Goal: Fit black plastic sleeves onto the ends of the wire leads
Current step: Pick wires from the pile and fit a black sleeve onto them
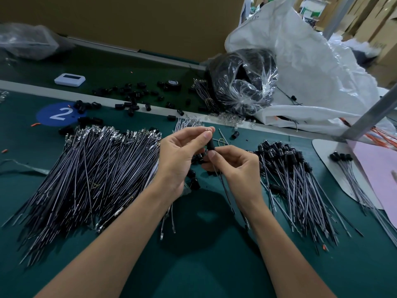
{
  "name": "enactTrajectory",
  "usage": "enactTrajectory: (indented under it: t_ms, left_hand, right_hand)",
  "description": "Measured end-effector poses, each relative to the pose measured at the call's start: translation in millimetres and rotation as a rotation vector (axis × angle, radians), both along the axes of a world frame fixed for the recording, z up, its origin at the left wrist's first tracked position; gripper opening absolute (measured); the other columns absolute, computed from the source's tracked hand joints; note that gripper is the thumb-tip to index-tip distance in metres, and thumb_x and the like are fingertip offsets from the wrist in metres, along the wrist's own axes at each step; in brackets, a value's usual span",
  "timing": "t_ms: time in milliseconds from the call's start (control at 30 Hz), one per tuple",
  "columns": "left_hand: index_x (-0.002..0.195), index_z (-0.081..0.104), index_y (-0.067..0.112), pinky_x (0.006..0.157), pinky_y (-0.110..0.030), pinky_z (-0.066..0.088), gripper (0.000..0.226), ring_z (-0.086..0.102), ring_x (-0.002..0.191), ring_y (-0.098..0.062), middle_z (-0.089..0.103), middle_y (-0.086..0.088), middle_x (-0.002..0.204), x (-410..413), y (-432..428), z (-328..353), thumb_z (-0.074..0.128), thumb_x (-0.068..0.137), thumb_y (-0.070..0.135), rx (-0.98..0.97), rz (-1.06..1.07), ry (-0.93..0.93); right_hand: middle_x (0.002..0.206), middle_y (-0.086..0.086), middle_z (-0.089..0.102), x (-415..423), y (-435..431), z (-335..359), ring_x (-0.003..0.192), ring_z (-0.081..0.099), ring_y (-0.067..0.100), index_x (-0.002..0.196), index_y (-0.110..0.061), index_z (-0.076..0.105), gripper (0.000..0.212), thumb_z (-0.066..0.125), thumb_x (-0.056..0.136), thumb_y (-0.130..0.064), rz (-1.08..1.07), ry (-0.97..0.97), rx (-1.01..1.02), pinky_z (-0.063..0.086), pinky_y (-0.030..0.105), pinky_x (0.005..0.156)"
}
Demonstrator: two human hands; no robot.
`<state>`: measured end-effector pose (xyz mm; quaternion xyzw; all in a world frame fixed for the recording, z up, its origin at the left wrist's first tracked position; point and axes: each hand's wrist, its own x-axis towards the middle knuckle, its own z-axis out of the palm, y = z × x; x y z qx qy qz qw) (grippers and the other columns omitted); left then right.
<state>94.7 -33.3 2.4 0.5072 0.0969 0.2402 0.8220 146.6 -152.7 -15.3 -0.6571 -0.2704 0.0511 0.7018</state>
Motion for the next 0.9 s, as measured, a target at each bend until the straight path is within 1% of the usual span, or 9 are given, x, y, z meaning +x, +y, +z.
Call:
enactTrajectory:
  t_ms: [100, 167, 233, 367, 467, 600, 767, 833, 900]
  left_hand:
    - [0.077, 0.078, 0.018, 0.085, -0.036, 0.051, 0.011, 0.068, 0.088, -0.016, 0.076, -0.007, 0.094, -0.6, 2.2, -0.5, 0.077, 0.066, 0.021, 0.036, 0.017, -0.001]
    - [0.073, 0.078, 0.020, 0.081, -0.032, 0.051, 0.005, 0.068, 0.087, -0.017, 0.076, -0.008, 0.090, 0.4, 5.4, -2.0, 0.079, 0.069, 0.016, 0.041, 0.030, 0.008]
    - [0.073, 0.078, 0.018, 0.076, -0.029, 0.053, 0.011, 0.069, 0.084, -0.018, 0.075, -0.009, 0.087, 1.5, 6.2, -4.6, 0.076, 0.076, 0.008, 0.051, 0.020, 0.011]
    - [0.070, 0.076, 0.015, 0.068, -0.028, 0.055, 0.015, 0.070, 0.077, -0.019, 0.075, -0.009, 0.082, 0.7, 4.4, -3.6, 0.072, 0.078, 0.002, 0.040, -0.034, 0.001]
    - [0.068, 0.071, 0.015, 0.067, -0.027, 0.055, 0.022, 0.070, 0.076, -0.020, 0.074, -0.010, 0.081, -0.2, 5.6, -2.4, 0.066, 0.084, 0.000, 0.050, -0.079, -0.019]
    - [0.081, 0.064, 0.009, 0.063, -0.027, 0.055, 0.011, 0.071, 0.076, -0.022, 0.075, -0.014, 0.082, -0.3, -0.7, -2.5, 0.065, 0.090, 0.004, 0.156, -0.057, -0.042]
    - [0.089, 0.064, 0.006, 0.063, -0.027, 0.055, 0.004, 0.071, 0.080, -0.021, 0.075, -0.012, 0.086, 1.1, -2.1, -4.8, 0.066, 0.089, 0.009, 0.066, 0.001, -0.084]
    - [0.095, 0.065, 0.008, 0.067, -0.028, 0.056, 0.016, 0.073, 0.086, -0.023, 0.076, -0.011, 0.093, 1.7, -2.5, -5.5, 0.070, 0.083, 0.018, 0.052, -0.056, -0.101]
    - [0.109, 0.064, 0.010, 0.074, -0.028, 0.057, 0.039, 0.073, 0.092, -0.024, 0.076, -0.010, 0.099, 3.4, -2.7, -6.7, 0.075, 0.073, 0.021, 0.062, -0.127, -0.073]
  right_hand:
    - [0.078, 0.009, 0.075, -0.9, -0.2, -0.9, 0.070, 0.074, 0.025, 0.085, -0.010, 0.074, 0.008, 0.070, 0.086, -0.003, -0.028, -0.001, 0.010, 0.057, 0.025, 0.065]
    - [0.079, 0.009, 0.075, -1.1, -0.2, -0.9, 0.069, 0.074, 0.023, 0.088, -0.007, 0.073, 0.005, 0.070, 0.086, -0.002, -0.035, -0.003, 0.010, 0.057, 0.023, 0.064]
    - [0.079, 0.008, 0.076, -1.3, -0.1, -1.2, 0.070, 0.074, 0.022, 0.089, -0.006, 0.073, 0.005, 0.069, 0.087, -0.002, -0.037, -0.022, -0.002, 0.057, 0.023, 0.064]
    - [0.078, 0.003, 0.076, -2.9, 0.0, -1.8, 0.070, 0.074, 0.022, 0.086, -0.014, 0.072, 0.013, 0.068, 0.087, -0.001, -0.054, -0.051, 0.003, 0.058, 0.025, 0.065]
    - [0.079, 0.007, 0.076, -3.7, 0.8, -3.8, 0.071, 0.073, 0.023, 0.089, -0.008, 0.073, 0.007, 0.068, 0.088, -0.002, -0.054, -0.057, -0.003, 0.060, 0.030, 0.066]
    - [0.077, 0.001, 0.075, -4.4, 2.3, -4.9, 0.069, 0.071, 0.012, 0.092, -0.005, 0.073, 0.008, 0.066, 0.089, -0.002, -0.039, -0.056, 0.007, 0.055, 0.021, 0.062]
    - [0.074, 0.002, 0.075, -2.1, 4.7, -3.6, 0.070, 0.072, 0.015, 0.088, -0.010, 0.073, 0.011, 0.067, 0.088, -0.001, -0.026, -0.024, -0.016, 0.057, 0.023, 0.064]
    - [0.077, 0.007, 0.075, 0.4, 3.0, -3.8, 0.071, 0.073, 0.018, 0.089, -0.003, 0.073, 0.006, 0.067, 0.088, -0.002, -0.051, -0.017, -0.009, 0.058, 0.025, 0.065]
    - [0.078, 0.009, 0.075, 3.0, -0.1, -2.9, 0.071, 0.073, 0.018, 0.090, -0.001, 0.074, 0.008, 0.068, 0.089, -0.006, -0.084, -0.031, 0.003, 0.057, 0.025, 0.066]
